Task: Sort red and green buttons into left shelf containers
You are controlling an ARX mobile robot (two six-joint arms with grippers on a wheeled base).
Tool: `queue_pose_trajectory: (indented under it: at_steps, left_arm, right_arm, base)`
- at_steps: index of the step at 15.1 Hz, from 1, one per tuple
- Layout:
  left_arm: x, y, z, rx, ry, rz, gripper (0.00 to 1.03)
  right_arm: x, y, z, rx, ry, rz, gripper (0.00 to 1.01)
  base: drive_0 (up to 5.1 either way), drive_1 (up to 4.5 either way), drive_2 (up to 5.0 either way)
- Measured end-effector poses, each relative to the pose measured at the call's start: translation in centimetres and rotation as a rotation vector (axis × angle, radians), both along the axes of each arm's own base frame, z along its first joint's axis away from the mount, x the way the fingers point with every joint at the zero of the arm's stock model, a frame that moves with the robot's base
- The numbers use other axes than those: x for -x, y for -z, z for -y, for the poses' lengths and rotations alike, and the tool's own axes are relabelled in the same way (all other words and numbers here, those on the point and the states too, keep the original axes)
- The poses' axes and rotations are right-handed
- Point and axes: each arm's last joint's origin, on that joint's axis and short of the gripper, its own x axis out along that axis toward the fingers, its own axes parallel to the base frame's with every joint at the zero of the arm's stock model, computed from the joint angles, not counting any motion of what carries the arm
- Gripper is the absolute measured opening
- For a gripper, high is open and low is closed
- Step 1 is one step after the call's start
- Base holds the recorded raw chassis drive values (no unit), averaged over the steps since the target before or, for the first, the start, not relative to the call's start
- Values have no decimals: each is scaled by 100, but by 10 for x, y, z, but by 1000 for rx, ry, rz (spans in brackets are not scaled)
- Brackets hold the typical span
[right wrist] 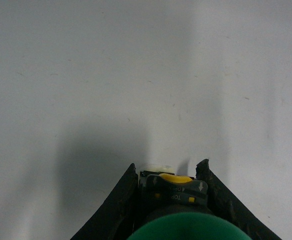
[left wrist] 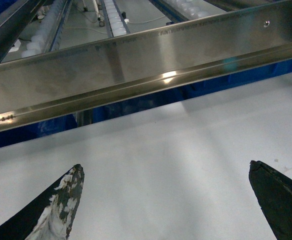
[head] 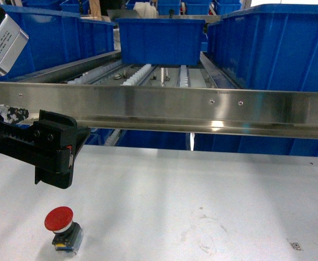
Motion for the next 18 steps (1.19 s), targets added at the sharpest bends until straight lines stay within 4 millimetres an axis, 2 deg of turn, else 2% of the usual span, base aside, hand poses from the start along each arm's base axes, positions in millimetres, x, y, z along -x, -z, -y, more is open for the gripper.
queue_pose_trajectory:
  at_steps: [2,3,6,8,11,14,16,18]
  left_arm:
    - [0,0,0,0,0,0,98]
    - [0,0,0,0,0,0,98]
    - [0,0,0,0,0,0,98]
    - [0,0,0,0,0,0,98]
    - [0,0,0,0,0,0,98]
    - [0,0,0,0,0,0,98]
    - [0,0,0,0,1,0,98]
    - [0,0,0,0,-1,0,98]
  right_arm:
    - [7,-6,3,-12,9,34,30]
    - [11,-17,4,-20,19,76,30]
    - [33,-86,-2,-71,19,378,30]
    - [71,-112,-14,-130,31,498,29]
    - [131,-132,-27,-169,65,621,29]
    - [177,-149,-30,-205,31,720,29]
    - [191,-155,-38,-217,-42,746,29]
    - [191,-153,-38,-217,-54,723,29]
  base:
    - [0,0,0]
    - [0,0,0]
    - [0,0,0]
    - [0,0,0]
    - [0,0,0]
    - [0,0,0]
    - [0,0,0]
    - [0,0,0]
